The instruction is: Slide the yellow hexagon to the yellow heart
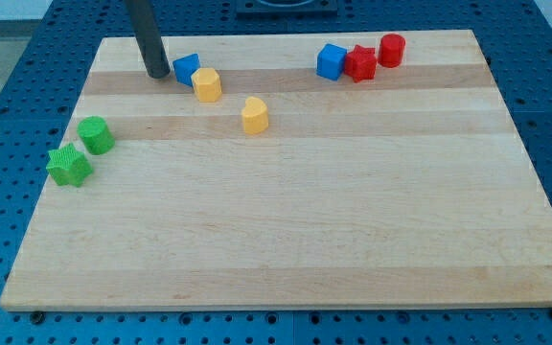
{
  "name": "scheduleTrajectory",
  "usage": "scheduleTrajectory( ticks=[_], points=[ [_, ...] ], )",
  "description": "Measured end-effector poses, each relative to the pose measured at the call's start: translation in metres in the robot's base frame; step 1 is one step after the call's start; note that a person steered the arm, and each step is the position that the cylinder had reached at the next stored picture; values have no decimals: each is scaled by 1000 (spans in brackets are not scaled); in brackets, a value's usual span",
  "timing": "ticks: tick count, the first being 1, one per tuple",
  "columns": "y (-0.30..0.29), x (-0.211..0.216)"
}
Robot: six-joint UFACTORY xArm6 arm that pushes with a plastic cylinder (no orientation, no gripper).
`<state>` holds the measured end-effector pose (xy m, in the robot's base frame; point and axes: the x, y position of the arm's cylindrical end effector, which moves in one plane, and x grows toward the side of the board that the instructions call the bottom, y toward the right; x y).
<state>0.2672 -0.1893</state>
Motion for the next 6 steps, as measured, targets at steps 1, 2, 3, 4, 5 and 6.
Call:
scheduleTrajectory(
  ticks=[1, 2, 3, 4, 5, 6],
  points=[
    [21, -33],
    [54, -32],
    [79, -32],
    [98, -32],
    [112, -32],
    [126, -32]
  ],
)
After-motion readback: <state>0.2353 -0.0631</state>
